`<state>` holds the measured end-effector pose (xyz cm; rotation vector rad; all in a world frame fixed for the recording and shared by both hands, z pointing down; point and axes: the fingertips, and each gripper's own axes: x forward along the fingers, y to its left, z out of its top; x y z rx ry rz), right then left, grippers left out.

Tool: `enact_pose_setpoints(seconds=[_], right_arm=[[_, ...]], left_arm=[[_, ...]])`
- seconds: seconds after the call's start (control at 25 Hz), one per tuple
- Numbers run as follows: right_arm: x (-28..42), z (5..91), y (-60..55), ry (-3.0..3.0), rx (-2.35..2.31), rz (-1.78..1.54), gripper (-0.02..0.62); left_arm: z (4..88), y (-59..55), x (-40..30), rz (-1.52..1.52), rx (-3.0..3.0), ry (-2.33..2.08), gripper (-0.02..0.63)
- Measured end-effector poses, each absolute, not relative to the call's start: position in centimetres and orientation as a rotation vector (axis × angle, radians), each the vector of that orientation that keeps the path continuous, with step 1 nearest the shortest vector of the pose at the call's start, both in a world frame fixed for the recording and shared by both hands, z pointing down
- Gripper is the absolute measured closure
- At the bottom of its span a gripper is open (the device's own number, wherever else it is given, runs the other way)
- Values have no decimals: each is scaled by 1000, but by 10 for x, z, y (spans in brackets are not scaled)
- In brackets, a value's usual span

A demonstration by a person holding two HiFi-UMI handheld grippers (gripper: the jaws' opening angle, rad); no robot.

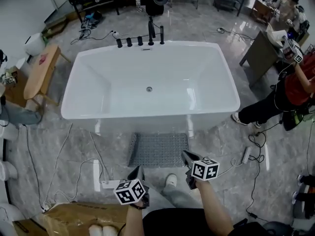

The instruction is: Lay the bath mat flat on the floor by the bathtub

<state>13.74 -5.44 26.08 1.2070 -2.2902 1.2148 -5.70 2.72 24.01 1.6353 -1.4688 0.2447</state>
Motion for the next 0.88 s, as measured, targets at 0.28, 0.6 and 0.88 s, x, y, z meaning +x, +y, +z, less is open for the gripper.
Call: enact_pose_setpoints(seconds=[0.28, 0.6, 0.88], right_arm=[[131, 181, -90, -2459, 1160, 945, 589], [115, 62, -117, -2702, 1099, 599, 589], [100, -40, -111, -2835, 1161, 288, 589]], left_arm=[[166, -9, -47, 153, 1771, -1532, 603], [58, -51, -34, 21, 1957, -1643, 603], [-31, -55, -22, -56, 2132, -1729, 603]])
